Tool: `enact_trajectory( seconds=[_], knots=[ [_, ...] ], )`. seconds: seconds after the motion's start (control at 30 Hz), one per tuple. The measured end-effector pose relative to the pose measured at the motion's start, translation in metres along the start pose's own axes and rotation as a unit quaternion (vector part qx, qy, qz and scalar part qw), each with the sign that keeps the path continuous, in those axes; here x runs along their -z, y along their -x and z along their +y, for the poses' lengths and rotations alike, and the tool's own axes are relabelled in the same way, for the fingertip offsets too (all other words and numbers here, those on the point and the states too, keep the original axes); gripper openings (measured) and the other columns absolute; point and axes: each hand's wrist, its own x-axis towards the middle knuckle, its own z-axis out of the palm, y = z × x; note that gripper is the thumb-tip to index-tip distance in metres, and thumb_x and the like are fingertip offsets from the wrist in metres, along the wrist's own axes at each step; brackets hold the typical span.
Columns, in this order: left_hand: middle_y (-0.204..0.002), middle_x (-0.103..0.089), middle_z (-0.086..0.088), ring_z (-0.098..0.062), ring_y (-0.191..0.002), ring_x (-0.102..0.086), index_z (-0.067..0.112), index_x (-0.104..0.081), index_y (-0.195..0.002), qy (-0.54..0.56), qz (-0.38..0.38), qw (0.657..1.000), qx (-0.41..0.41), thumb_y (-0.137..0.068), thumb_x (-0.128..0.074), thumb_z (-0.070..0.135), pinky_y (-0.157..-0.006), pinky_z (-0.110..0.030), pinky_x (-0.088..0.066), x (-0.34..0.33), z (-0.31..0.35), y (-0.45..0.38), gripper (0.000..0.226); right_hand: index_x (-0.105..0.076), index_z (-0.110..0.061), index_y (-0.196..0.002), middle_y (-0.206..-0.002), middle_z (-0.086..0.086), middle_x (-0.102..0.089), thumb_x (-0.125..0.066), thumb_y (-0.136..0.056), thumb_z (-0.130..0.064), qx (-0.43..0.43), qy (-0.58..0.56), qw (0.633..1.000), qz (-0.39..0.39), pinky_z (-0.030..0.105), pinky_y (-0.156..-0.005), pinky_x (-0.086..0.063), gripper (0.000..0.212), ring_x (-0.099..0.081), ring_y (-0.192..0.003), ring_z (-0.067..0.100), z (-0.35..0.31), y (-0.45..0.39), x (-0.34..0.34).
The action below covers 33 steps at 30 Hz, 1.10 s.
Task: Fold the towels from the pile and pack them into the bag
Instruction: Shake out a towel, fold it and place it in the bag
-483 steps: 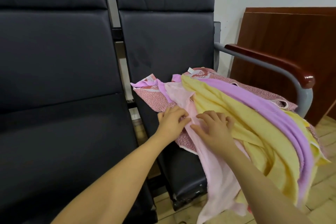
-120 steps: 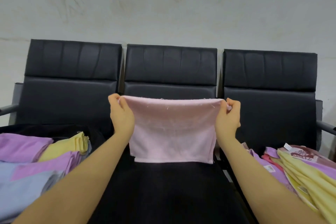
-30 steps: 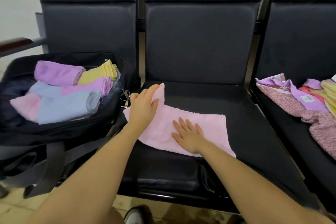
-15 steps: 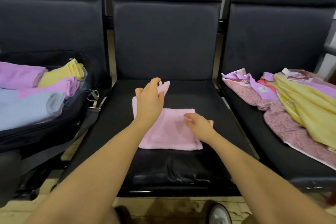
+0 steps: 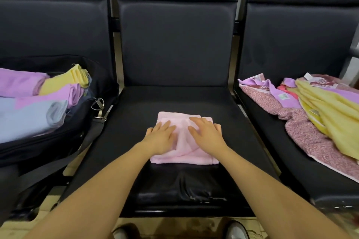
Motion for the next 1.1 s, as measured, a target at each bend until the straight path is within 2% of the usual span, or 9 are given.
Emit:
enact_trajectory(
  seconds=[0.17, 0.37, 0.47, 0.53, 0.67, 0.73, 0.83, 1.0, 1.1],
  knots=[
    [-0.158, 0.018, 0.009, -0.019, -0.146, 0.016, 0.033, 0.008, -0.152, -0.006, -0.021, 0.999, 0.035, -0.102, -0.01, 0.042, -0.117, -0.047, 0.009, -0.012, -0.012, -0.005, 0.053, -0.008, -0.028, -0.154, -0.161, -0.006, 0.005, -0.013, -0.102, -0.048, -0.03, 0.101, 0.98, -0.168, 0.042, -0.117, 0.006, 0.056, 0.005, -0.148, 0.012, 0.006, -0.011, -0.019],
    [-0.157, 0.021, 0.01, -0.019, -0.145, 0.019, 0.034, 0.011, -0.151, 0.007, 0.02, 0.999, 0.049, -0.102, -0.011, 0.043, -0.117, -0.045, 0.013, -0.012, -0.025, -0.026, 0.054, -0.005, -0.035, -0.153, -0.159, -0.013, 0.012, -0.007, -0.101, -0.051, -0.052, 0.067, 0.98, -0.182, 0.044, -0.116, 0.016, 0.054, 0.012, -0.146, 0.008, 0.004, -0.04, -0.024],
    [-0.158, 0.02, 0.01, -0.019, -0.145, 0.019, 0.034, 0.01, -0.151, 0.023, 0.022, 0.999, 0.038, -0.102, -0.012, 0.042, -0.116, -0.045, 0.014, -0.009, -0.03, -0.033, 0.054, -0.012, -0.037, -0.152, -0.16, -0.014, 0.007, -0.011, -0.102, -0.05, -0.066, 0.039, 0.982, -0.174, 0.047, -0.115, 0.016, 0.052, 0.008, -0.147, 0.007, 0.003, -0.05, -0.026],
    [-0.158, 0.019, 0.009, -0.019, -0.145, 0.02, 0.035, 0.006, -0.152, 0.033, 0.013, 0.999, 0.024, -0.103, -0.015, 0.04, -0.115, -0.047, 0.015, -0.005, -0.033, -0.033, 0.053, -0.032, -0.038, -0.146, -0.16, -0.013, -0.008, -0.02, -0.102, -0.049, -0.069, 0.004, 0.989, -0.127, 0.047, -0.114, 0.013, 0.047, -0.003, -0.146, 0.007, 0.0, -0.053, -0.027],
    [-0.16, 0.01, 0.005, -0.015, -0.146, 0.015, 0.031, -0.011, -0.152, 0.031, 0.025, 0.999, -0.009, -0.103, -0.02, 0.038, -0.115, -0.046, 0.013, 0.002, -0.041, -0.019, 0.05, -0.066, -0.033, -0.101, -0.138, -0.018, -0.047, -0.048, -0.097, -0.04, -0.066, -0.082, 0.994, -0.012, 0.037, -0.11, -0.003, 0.02, -0.035, -0.132, 0.007, -0.003, -0.047, -0.026],
    [-0.161, 0.005, 0.004, -0.013, -0.147, 0.01, 0.03, -0.019, -0.151, 0.023, 0.03, 0.999, -0.025, -0.103, -0.023, 0.038, -0.115, -0.045, 0.011, 0.003, -0.04, -0.008, 0.049, -0.064, -0.033, -0.086, -0.113, -0.024, -0.061, -0.056, -0.093, -0.037, -0.075, -0.182, 0.981, 0.0, 0.036, -0.112, -0.015, 0.012, -0.051, -0.115, 0.008, -0.001, -0.042, -0.024],
    [-0.161, 0.001, 0.006, -0.013, -0.147, 0.006, 0.035, -0.024, -0.148, 0.032, 0.022, 0.998, -0.058, -0.101, -0.029, 0.042, -0.116, -0.042, 0.008, 0.004, -0.031, 0.004, 0.048, -0.063, -0.03, -0.077, -0.082, -0.021, -0.064, -0.059, -0.088, -0.042, -0.078, -0.299, 0.95, 0.039, 0.05, -0.105, -0.035, 0.016, -0.058, -0.097, 0.014, 0.002, -0.033, -0.015],
    [-0.16, -0.002, 0.013, -0.018, -0.148, 0.002, 0.047, -0.013, -0.148, -0.009, -0.052, 0.985, -0.166, -0.101, -0.016, 0.051, -0.117, -0.038, 0.002, 0.0, -0.008, 0.019, 0.047, -0.06, -0.029, -0.085, -0.086, -0.004, -0.065, -0.049, -0.095, -0.041, -0.072, -0.33, 0.931, 0.138, 0.046, -0.107, -0.034, 0.019, -0.059, -0.099, 0.015, -0.009, -0.011, 0.002],
    [-0.16, -0.001, 0.012, -0.021, -0.148, 0.002, 0.052, -0.009, -0.146, -0.043, -0.077, 0.973, -0.215, -0.101, -0.012, 0.051, -0.118, -0.038, 0.002, -0.006, 0.002, 0.026, 0.045, -0.059, -0.038, -0.087, -0.096, -0.014, -0.064, -0.045, -0.098, -0.036, -0.045, -0.298, 0.946, 0.115, 0.046, -0.109, -0.033, 0.019, -0.057, -0.102, 0.008, -0.011, -0.003, 0.009]
  ],
)
